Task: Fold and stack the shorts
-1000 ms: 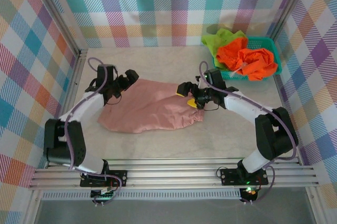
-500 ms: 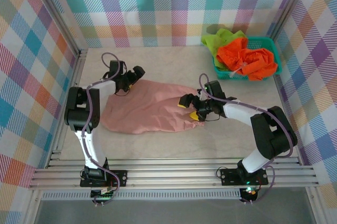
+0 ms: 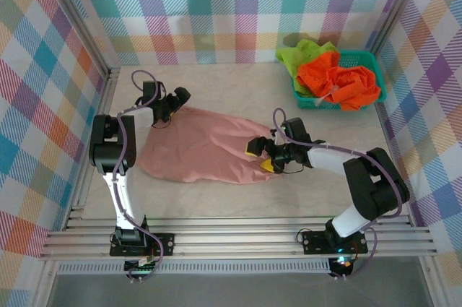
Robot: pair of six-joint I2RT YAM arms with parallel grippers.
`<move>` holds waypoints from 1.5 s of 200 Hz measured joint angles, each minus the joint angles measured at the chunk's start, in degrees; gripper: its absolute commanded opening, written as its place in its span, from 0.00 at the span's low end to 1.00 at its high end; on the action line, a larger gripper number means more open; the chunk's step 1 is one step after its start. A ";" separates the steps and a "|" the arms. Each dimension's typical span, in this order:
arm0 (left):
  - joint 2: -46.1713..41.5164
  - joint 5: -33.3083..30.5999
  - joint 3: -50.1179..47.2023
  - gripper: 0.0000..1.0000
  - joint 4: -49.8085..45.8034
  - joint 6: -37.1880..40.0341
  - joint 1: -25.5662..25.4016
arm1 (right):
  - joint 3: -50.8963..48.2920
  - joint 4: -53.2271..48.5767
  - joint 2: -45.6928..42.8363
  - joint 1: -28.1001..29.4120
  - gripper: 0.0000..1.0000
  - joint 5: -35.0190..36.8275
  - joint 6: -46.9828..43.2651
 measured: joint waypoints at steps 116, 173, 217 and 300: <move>-35.19 0.59 -11.10 1.00 -7.67 1.97 -7.26 | 13.84 -8.02 -3.61 -8.11 0.99 -4.74 -2.29; -42.99 -1.92 -30.73 1.00 -7.10 0.37 -17.40 | 15.37 -7.34 6.93 -13.62 1.00 -6.27 -3.96; -43.10 -5.68 -41.33 1.00 -4.28 -1.49 -18.84 | 15.50 -3.76 13.55 -15.76 1.00 -7.69 -4.31; -48.48 -10.27 -50.84 1.00 -1.66 -2.38 -19.12 | 14.78 2.08 16.72 -18.53 0.99 -12.37 -3.21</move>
